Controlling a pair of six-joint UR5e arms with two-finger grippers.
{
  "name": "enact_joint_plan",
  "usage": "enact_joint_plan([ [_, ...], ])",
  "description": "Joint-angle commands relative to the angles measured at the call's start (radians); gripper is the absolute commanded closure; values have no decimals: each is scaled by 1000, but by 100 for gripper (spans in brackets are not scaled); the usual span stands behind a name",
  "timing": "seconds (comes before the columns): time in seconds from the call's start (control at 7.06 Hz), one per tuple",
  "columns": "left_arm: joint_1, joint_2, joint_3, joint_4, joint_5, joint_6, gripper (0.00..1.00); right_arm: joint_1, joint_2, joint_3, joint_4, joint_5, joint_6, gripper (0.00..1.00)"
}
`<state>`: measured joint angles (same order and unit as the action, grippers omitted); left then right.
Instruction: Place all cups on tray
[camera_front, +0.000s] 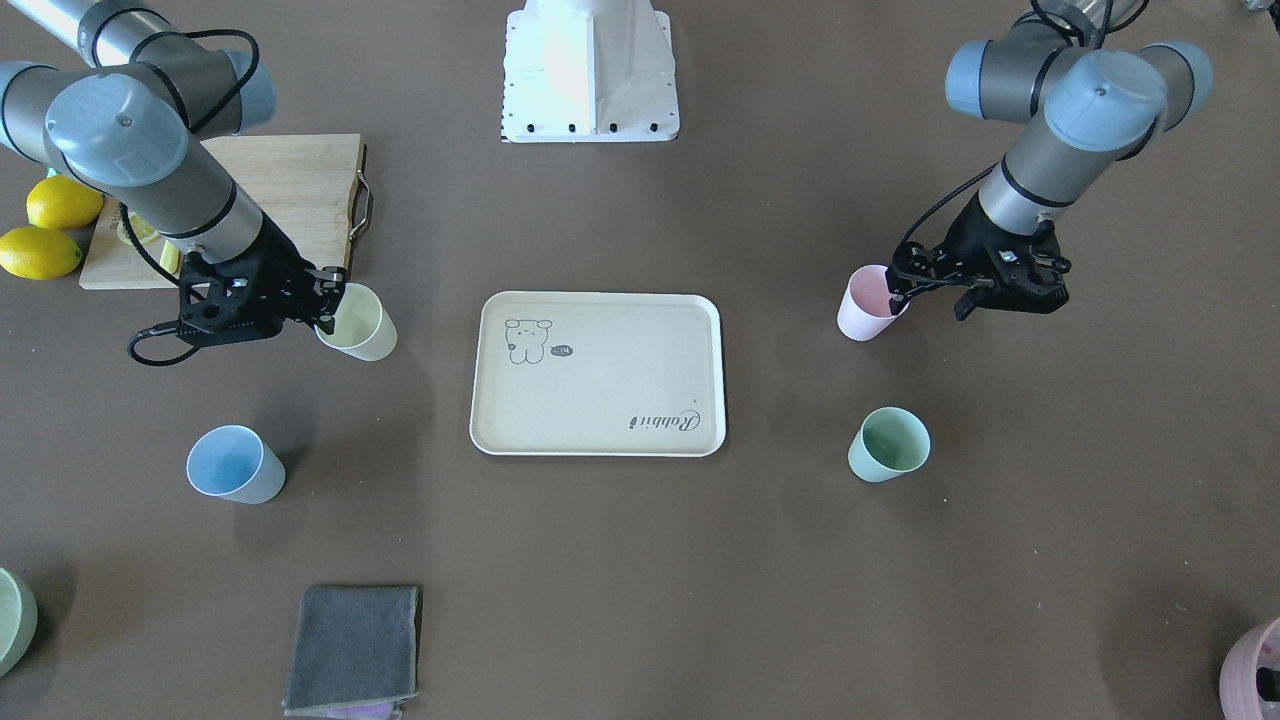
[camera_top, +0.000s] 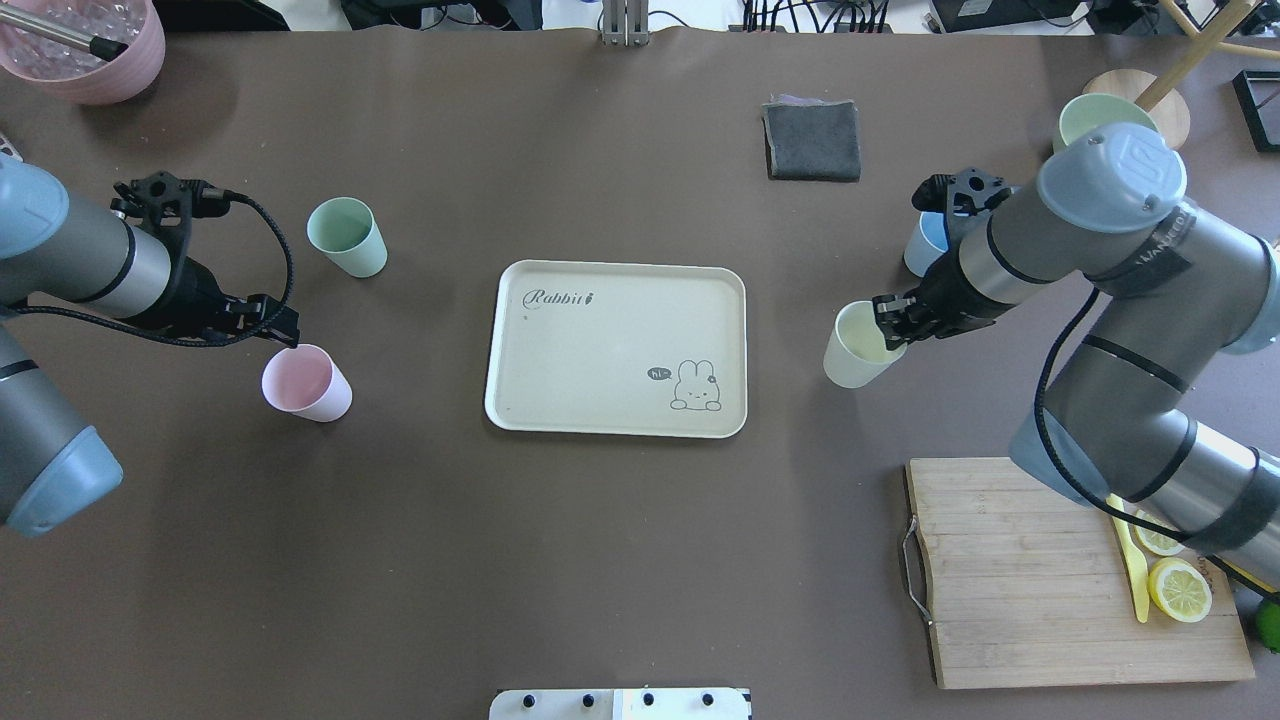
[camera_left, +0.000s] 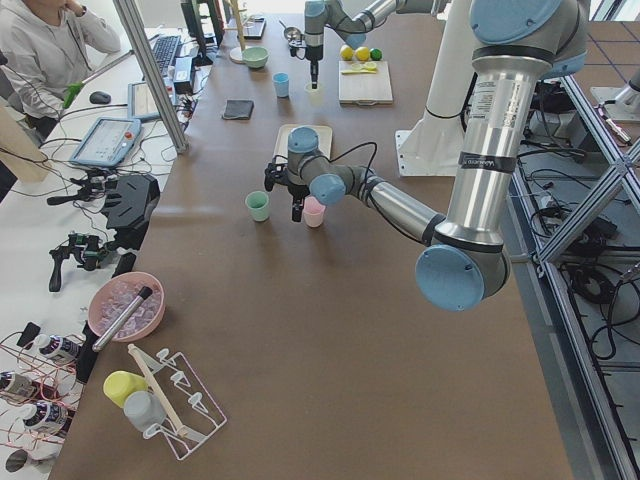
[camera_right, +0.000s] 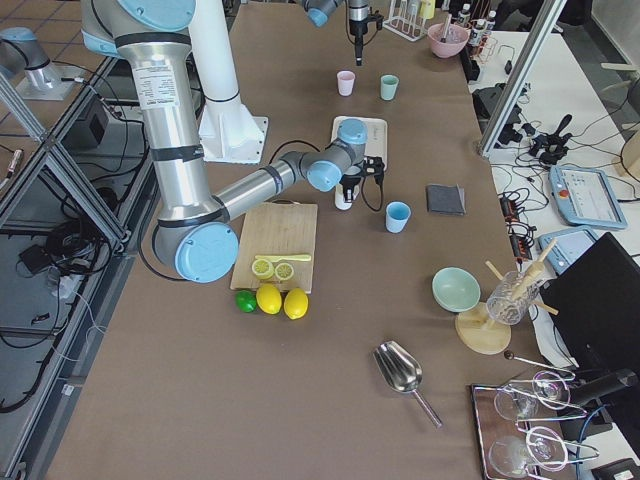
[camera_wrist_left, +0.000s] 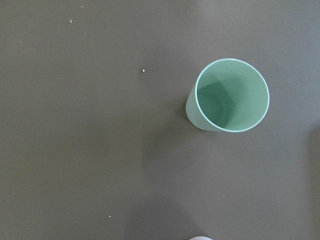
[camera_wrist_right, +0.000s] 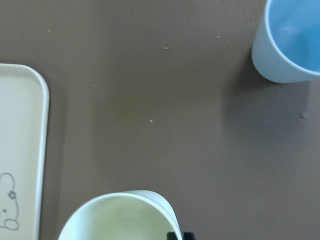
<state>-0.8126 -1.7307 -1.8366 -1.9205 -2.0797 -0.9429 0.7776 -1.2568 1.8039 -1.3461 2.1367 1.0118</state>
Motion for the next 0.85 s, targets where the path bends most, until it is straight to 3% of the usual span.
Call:
enact_joint_plan([
  [0.0, 64, 5, 14, -2, 33, 6, 28, -41, 133, -21, -45, -7, 126, 100],
  [0.28, 89, 5, 23, 0, 67, 4, 86, -111, 215, -75, -41, -64, 226, 100],
  [0.42, 87, -9, 19, 29, 60, 9, 100, -129, 239, -116, -36, -84, 235, 100],
  [0.71, 89, -169, -18, 249, 56, 6, 100, -150, 260, -165, -22, -110, 234, 100],
])
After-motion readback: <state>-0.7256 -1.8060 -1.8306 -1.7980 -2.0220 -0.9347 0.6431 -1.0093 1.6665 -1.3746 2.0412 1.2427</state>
